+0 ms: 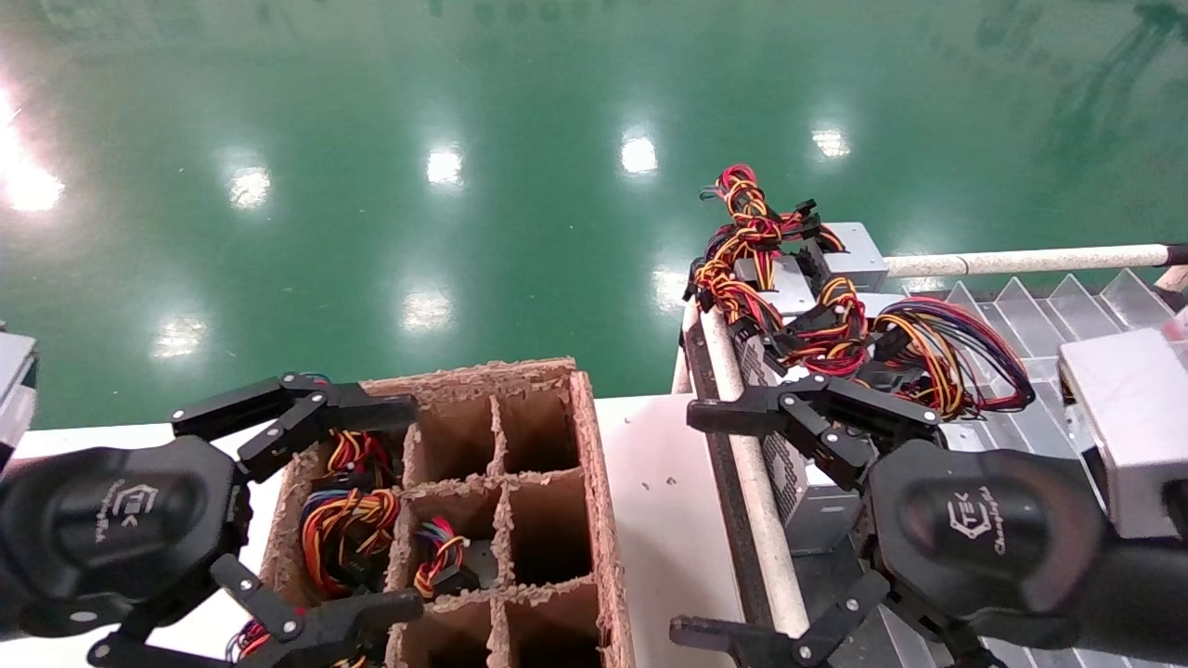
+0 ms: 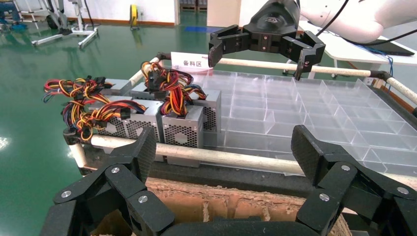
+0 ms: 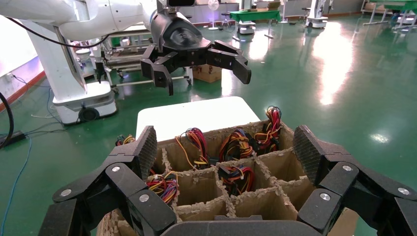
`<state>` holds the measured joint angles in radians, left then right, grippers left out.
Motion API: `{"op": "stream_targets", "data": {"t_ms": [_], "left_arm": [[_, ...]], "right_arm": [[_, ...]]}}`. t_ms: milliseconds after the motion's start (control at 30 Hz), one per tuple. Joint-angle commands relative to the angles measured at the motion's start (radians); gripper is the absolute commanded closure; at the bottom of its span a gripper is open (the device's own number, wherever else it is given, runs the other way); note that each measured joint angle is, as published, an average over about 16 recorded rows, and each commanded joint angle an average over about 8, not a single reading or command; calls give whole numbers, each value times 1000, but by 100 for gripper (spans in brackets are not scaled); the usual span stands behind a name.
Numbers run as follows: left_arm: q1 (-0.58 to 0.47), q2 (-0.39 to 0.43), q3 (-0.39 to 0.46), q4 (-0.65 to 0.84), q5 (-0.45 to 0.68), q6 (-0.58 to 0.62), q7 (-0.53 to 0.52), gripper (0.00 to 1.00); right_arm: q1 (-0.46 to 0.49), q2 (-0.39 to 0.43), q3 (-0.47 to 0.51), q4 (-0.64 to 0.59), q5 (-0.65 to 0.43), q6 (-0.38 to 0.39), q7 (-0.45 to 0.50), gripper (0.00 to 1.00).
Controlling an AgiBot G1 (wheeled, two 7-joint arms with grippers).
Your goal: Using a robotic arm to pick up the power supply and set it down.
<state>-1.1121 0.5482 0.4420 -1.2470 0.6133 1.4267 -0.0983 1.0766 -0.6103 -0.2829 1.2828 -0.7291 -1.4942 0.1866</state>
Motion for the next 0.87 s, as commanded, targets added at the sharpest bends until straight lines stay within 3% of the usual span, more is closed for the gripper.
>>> {"op": "stream_targets", "data": {"t_ms": [33, 867], "left_arm": [[0, 0, 0, 0, 0, 0, 0, 0], [0, 0, 0, 0, 0, 0, 0, 0]], "right_arm": [[0, 0, 0, 0, 0, 0, 0, 0], [1, 0, -1, 0, 0, 0, 0, 0]]}}
